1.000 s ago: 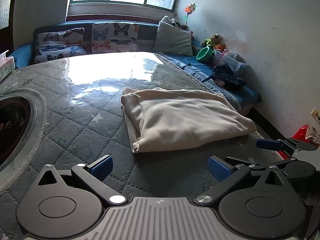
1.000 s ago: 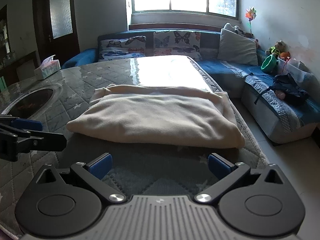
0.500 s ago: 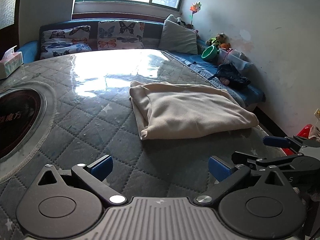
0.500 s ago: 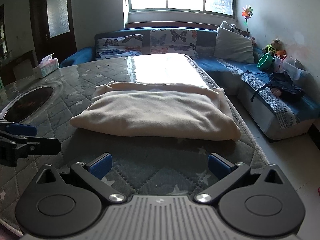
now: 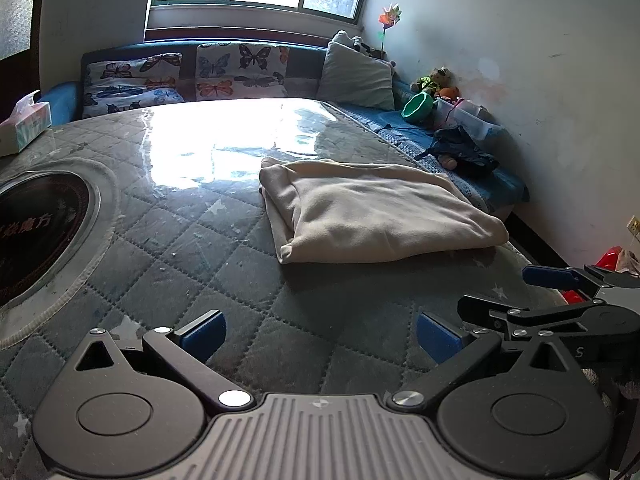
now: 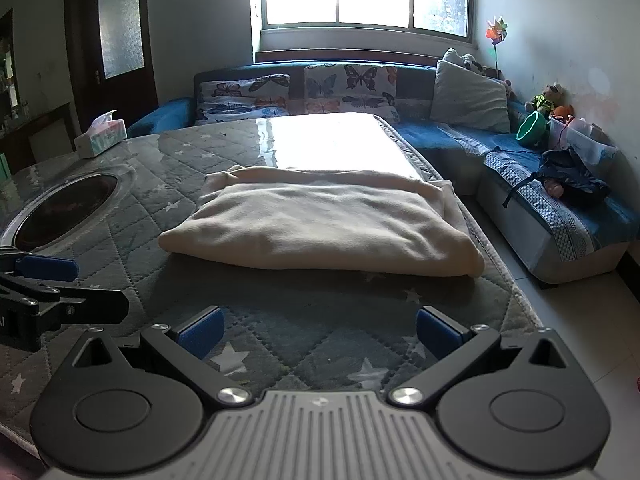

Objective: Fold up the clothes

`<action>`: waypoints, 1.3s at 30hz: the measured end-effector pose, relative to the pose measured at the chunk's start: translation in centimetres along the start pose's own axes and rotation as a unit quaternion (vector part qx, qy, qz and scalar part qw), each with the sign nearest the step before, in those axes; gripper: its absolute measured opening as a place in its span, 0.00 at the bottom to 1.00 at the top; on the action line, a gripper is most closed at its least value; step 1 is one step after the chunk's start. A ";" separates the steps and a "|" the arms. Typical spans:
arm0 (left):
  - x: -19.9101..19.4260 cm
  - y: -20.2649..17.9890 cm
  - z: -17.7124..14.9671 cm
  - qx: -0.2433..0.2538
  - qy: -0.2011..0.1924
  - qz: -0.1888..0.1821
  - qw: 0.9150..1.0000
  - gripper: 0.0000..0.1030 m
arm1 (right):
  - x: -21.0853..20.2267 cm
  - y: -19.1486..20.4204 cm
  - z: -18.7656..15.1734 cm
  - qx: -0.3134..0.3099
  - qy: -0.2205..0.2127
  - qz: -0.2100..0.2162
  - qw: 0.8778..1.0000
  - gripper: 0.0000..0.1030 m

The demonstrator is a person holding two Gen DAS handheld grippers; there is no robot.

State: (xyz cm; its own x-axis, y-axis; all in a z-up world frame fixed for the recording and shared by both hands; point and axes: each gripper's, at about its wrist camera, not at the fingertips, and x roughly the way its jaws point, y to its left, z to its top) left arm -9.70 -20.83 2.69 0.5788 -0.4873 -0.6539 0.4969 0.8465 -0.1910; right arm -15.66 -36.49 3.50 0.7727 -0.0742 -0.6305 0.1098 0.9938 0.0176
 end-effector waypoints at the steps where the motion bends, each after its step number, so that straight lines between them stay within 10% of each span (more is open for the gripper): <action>1: -0.1 0.0 -0.1 0.000 0.001 0.001 1.000 1.00 | 0.0 0.1 0.0 -0.001 0.000 0.000 1.000 1.00; 39: 0.9 1.0 0.3 -0.006 0.008 0.029 1.000 1.00 | 1.5 0.3 0.1 0.007 0.007 0.007 1.000 1.00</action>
State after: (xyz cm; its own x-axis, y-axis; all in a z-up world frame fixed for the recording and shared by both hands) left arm -8.51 -20.52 2.10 0.5959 -0.4343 -0.6755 0.4546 0.8758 -0.1621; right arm -14.43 -36.35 2.68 0.7650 -0.0600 -0.6413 0.1086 0.9934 0.0366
